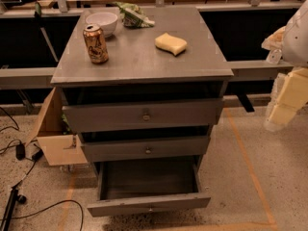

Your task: Place sponge into bottom drawer

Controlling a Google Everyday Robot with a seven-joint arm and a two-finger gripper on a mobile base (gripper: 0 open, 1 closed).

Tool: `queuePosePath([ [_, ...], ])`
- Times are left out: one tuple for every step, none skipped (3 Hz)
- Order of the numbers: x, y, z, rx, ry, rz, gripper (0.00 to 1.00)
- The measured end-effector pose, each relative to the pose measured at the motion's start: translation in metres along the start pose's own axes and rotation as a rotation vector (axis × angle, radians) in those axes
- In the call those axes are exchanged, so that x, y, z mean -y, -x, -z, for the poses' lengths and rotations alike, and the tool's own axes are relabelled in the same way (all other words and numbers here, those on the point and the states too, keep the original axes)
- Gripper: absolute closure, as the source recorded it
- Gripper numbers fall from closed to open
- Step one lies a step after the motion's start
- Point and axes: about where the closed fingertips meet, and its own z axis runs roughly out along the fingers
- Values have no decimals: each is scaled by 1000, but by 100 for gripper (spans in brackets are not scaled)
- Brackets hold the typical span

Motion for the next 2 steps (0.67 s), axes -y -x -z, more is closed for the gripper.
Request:
queuePosePath([
  [0,0,0,0,0,0,0],
  [4,1,1,18,-16,-5,0],
])
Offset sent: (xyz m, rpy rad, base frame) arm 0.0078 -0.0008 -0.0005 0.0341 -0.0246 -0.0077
